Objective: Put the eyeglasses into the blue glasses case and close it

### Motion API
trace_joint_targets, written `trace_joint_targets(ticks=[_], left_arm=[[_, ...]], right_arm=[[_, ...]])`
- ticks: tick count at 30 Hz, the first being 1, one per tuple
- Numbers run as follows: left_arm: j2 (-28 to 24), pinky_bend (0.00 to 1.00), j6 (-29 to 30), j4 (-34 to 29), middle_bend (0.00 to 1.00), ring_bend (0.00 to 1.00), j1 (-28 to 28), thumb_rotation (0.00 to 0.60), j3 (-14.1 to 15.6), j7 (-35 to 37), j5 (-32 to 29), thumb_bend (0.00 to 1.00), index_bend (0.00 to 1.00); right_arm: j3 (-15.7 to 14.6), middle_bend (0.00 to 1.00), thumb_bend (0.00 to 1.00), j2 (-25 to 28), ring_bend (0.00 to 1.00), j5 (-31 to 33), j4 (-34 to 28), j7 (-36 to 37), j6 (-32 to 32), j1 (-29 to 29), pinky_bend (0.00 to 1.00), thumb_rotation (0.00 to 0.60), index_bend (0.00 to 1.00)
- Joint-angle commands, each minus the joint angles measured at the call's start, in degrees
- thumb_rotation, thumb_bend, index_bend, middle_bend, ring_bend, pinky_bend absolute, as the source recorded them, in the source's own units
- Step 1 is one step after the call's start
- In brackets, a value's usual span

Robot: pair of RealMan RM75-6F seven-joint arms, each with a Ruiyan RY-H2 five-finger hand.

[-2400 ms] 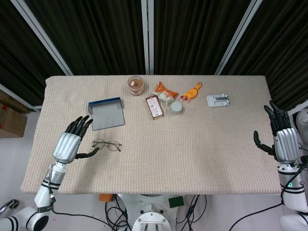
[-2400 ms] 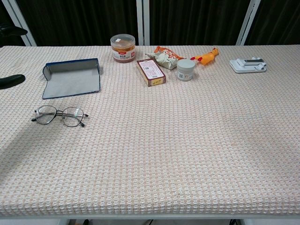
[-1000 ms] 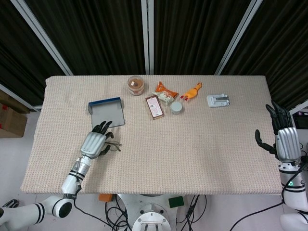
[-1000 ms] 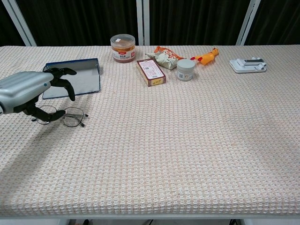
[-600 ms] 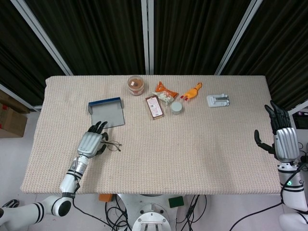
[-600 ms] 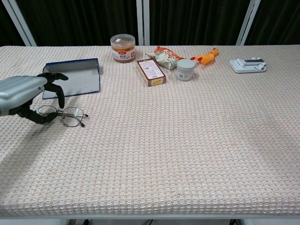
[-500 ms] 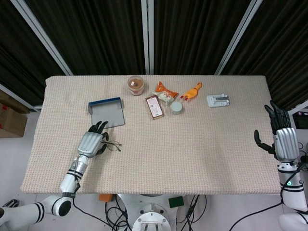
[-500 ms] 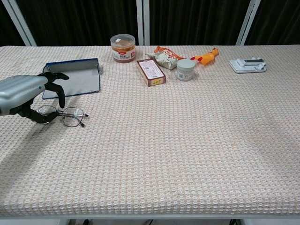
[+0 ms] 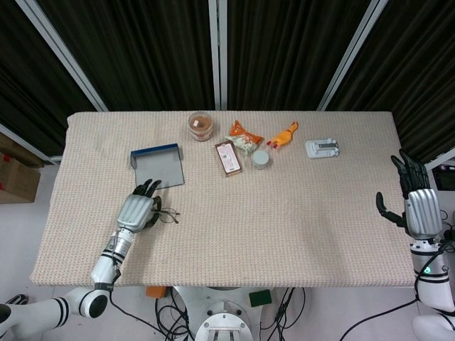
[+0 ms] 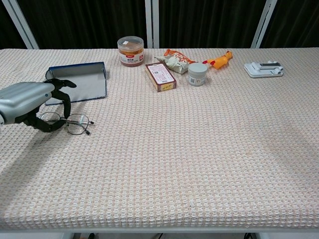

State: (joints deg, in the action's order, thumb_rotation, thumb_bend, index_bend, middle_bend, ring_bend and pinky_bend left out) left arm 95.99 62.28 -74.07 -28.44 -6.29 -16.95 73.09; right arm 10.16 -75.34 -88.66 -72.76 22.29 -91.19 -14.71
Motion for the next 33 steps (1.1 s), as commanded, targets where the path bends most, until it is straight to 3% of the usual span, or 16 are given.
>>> trace_joint_targets(ticks=[1, 23, 29, 33], left_arm=[[0.15, 0.17, -0.17, 0.16, 0.07, 0.01, -0.06, 0.600, -0.04, -0.31, -0.38, 0.37, 0.54], [-1.80, 0.17, -0.61, -2.49, 0.10, 0.01, -0.73, 0.600, -1.00, -0.60, -2.07, 0.41, 0.59], [-2.57, 0.17, -0.56, -3.37, 0.11, 0.01, -2.09, 0.600, -2.66, -1.77, -2.63, 0.42, 0.60], [-1.09, 0.17, 1.82, -0.64, 0.12, 0.01, -3.63, 0.600, -4.51, -4.14, -1.68, 0.43, 0.64]], right_arm=[[-0.01, 0.00, 0.51, -0.12, 0.00, 0.08, 0.21, 0.10, 0.12, -0.02, 0.00, 0.600, 0.00], [-0.01, 0.00, 0.51, -0.75, 0.00, 0.33, 1.28, 0.72, 0.25, 0.07, 0.00, 0.600, 0.00], [0.17, 0.00, 0.51, -0.58, 0.00, 0.30, 1.24, 0.76, 0.14, 0.00, 0.00, 0.600, 0.00], [0.25, 0.00, 0.51, -0.54, 0.00, 0.42, 1.20, 0.81, 0.29, -0.06, 0.00, 0.600, 0.00]])
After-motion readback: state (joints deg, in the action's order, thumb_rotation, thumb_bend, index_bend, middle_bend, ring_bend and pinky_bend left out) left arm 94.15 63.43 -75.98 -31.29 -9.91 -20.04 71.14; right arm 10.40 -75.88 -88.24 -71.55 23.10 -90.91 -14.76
